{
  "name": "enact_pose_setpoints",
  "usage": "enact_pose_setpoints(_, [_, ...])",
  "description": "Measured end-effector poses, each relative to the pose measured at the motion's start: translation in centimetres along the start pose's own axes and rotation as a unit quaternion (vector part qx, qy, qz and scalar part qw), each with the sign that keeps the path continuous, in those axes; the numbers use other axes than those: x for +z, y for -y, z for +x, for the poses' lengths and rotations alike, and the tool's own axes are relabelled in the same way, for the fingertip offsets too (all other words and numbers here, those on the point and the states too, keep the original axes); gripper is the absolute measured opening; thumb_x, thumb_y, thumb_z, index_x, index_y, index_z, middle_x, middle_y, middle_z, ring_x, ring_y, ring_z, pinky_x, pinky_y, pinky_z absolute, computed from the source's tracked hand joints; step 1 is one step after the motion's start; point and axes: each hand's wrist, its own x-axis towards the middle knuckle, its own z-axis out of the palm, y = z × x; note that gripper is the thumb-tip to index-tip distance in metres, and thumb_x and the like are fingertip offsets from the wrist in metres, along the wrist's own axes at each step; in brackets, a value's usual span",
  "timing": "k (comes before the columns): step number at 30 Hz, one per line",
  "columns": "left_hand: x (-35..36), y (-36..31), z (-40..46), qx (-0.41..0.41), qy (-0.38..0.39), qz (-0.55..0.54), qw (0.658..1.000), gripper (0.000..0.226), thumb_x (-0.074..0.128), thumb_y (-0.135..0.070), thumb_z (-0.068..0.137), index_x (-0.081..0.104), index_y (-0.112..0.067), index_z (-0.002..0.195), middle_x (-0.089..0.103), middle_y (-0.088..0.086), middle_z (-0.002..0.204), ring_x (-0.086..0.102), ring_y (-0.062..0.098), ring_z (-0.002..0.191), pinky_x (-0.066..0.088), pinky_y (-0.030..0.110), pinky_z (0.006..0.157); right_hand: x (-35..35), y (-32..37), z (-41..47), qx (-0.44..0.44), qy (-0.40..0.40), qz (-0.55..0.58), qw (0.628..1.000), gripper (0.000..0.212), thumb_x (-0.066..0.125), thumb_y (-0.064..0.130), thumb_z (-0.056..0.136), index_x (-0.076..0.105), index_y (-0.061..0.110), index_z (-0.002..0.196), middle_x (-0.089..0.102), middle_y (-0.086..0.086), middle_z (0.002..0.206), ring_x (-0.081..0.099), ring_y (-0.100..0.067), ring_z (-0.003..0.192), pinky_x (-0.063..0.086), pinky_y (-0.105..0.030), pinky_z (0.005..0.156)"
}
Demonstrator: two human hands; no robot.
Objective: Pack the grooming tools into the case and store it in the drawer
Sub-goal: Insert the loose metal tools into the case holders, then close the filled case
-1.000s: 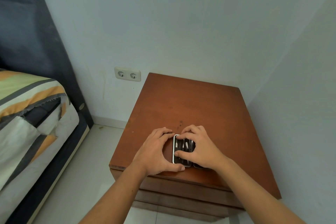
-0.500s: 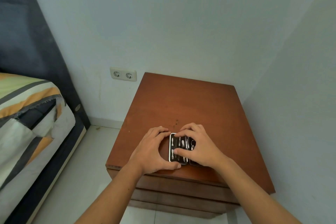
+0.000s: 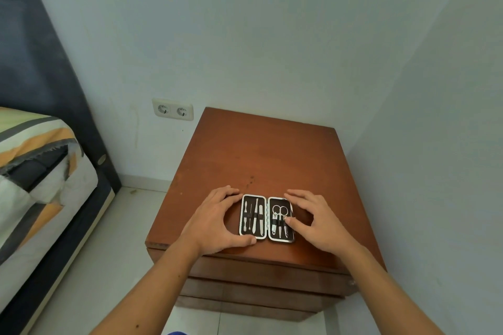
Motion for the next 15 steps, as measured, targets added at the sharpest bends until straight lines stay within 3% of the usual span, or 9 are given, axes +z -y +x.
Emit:
enact_pose_setpoints(5, [0.3, 0.9, 0.2, -0.012, -0.023, -0.03, 0.999, 0.077, 0.077, -0.072, 0.078, 0.061, -0.033, 0.143, 0.046, -0.024, 0.152, 0.026, -0.005, 0.15, 0.032, 0.036, 0.123, -0.2, 0.2, -1.8, 0.017, -0.005, 0.004, 1.0, 0.051, 0.075, 0.049, 0.089, 0.066, 0.031, 0.136, 0.054, 0.025, 0.126, 0.048, 0.001, 0.122, 0.041, -0.028, 0.11])
enact_pose_setpoints(8, [0.4, 1.0, 0.6, -0.008, -0.034, -0.032, 0.999, 0.056, 0.078, -0.062, 0.082, 0.068, -0.038, 0.132, 0.051, -0.024, 0.147, 0.031, -0.004, 0.146, 0.035, 0.036, 0.122, 0.3, 0.0, -4.0, 0.033, -0.024, 0.049, 0.998, 0.075, 0.075, 0.065, 0.077, 0.059, 0.033, 0.143, 0.054, 0.022, 0.121, 0.054, -0.002, 0.114, 0.047, -0.027, 0.103])
enact_pose_setpoints(10, [0.4, 1.1, 0.8, -0.002, -0.037, -0.029, 0.999, 0.045, 0.079, -0.059, 0.085, 0.071, -0.041, 0.126, 0.053, -0.024, 0.145, 0.033, -0.002, 0.144, 0.037, 0.037, 0.12, 0.8, 0.2, -5.4, 0.047, -0.026, 0.068, 0.996, 0.078, 0.076, 0.068, 0.073, 0.055, 0.041, 0.143, 0.054, 0.021, 0.117, 0.054, -0.002, 0.111, 0.047, -0.023, 0.1])
enact_pose_setpoints(12, [0.3, 1.0, 0.8, 0.005, -0.03, -0.022, 0.999, 0.048, 0.071, -0.071, 0.083, 0.072, -0.043, 0.122, 0.052, -0.025, 0.143, 0.033, -0.005, 0.141, 0.037, 0.035, 0.117, 1.8, 0.7, -6.6, 0.041, -0.044, 0.08, 0.995, 0.069, 0.078, 0.065, 0.072, 0.056, 0.049, 0.136, 0.055, 0.02, 0.111, 0.054, -0.003, 0.109, 0.046, -0.021, 0.096])
enact_pose_setpoints(15, [0.1, 0.6, 0.7, 0.008, -0.021, -0.014, 1.0, 0.063, 0.052, -0.086, 0.078, 0.072, -0.046, 0.123, 0.05, -0.027, 0.141, 0.034, -0.003, 0.14, 0.038, 0.033, 0.114, 3.6, 2.0, -8.1, 0.055, -0.113, 0.09, 0.988, 0.062, 0.087, 0.053, 0.071, 0.066, 0.04, 0.128, 0.057, 0.019, 0.105, 0.054, -0.003, 0.106, 0.044, -0.017, 0.09])
